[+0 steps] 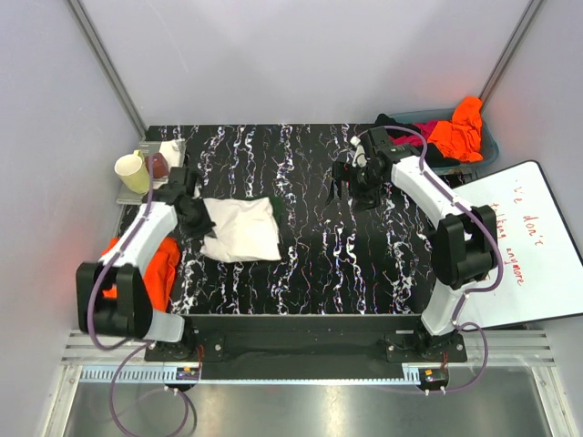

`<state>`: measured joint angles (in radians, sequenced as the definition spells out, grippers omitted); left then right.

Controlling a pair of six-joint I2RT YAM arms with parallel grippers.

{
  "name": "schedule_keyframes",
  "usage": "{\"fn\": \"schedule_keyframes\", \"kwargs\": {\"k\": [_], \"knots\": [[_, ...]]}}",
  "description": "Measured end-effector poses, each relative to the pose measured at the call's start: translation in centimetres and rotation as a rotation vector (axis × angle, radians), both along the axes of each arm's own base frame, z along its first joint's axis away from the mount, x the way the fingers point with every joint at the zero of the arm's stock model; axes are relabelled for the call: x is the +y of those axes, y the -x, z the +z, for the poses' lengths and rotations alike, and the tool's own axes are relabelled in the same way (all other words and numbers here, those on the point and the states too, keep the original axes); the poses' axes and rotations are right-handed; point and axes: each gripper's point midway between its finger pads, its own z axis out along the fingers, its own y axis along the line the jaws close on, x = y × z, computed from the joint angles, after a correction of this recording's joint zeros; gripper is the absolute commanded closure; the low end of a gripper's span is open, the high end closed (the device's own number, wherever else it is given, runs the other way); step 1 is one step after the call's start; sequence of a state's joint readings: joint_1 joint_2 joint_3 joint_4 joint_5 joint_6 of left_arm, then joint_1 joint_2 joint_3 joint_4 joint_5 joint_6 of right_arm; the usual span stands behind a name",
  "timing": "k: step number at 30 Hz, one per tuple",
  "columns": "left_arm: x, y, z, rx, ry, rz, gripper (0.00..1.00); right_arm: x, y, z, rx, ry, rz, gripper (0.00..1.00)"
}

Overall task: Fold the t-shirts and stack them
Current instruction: Neatly place the folded tshirt to the corner

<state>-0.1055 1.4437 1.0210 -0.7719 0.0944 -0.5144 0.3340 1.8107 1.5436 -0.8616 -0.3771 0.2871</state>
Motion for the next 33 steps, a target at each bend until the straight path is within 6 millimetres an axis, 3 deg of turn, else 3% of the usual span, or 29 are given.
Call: {"fn": "schedule_keyframes", "kwargs": {"k": [7,16,23,30,33], "knots": [[4.9,4.4,3.5,0.0,-0.127,0.107,1.0,0.4,0.3,0.2,-0.003,-0.028,0.043,0.0],[11.5,9.1,4.2,0.086,-0.182,0.324,1.0,1.3,0.9,0.7,0.015,-0.086,0.08,0.0],[14.7,9.0,4.0,0.144,-0.159,0.397,1.0,1.8,1.2,0.9,0.03,-0.116,0.092,0.0],[18.5,9.1,6.3,0.085,-0.148,0.495,1.0,2.1,0.9,1.4,0.03,-0.133,0.098,0.0],[19.2,9.1,6.9,0.065,-0.15,0.519,1.0,2.3,0.7,1.3,0.035,-0.134,0.096,0.0]]}}
